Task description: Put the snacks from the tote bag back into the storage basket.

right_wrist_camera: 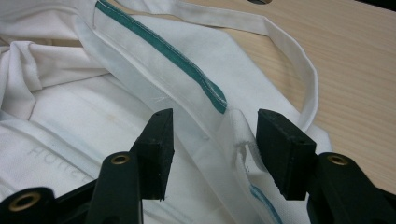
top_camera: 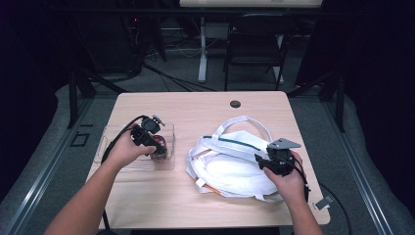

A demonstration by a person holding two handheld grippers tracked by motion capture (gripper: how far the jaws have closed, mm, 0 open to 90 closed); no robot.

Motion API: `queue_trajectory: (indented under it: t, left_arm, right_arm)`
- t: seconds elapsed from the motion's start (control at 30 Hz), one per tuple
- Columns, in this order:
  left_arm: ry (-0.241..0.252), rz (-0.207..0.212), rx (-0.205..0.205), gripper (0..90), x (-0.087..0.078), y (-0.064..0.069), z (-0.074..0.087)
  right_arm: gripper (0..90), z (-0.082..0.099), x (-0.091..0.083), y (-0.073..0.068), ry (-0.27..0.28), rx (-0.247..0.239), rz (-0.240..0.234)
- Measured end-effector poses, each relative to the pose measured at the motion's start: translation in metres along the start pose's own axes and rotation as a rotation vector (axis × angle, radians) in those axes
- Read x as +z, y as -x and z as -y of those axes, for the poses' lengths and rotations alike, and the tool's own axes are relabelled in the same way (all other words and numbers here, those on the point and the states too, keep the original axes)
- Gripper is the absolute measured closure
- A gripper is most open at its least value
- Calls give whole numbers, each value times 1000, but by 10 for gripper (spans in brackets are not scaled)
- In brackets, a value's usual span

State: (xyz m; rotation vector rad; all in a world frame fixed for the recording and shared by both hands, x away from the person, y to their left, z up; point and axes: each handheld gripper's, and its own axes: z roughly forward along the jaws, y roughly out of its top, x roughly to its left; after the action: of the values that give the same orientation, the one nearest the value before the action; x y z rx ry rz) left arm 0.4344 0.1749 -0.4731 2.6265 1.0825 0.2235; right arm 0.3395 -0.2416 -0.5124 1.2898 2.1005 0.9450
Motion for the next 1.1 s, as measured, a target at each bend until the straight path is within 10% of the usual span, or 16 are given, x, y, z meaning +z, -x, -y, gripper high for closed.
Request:
queue_trajectory:
  t: [1.1]
  left_arm:
    - [-29,3,-64,255,20,3,-4]
  right_arm:
    - [471,0,0,0,8,2,-6]
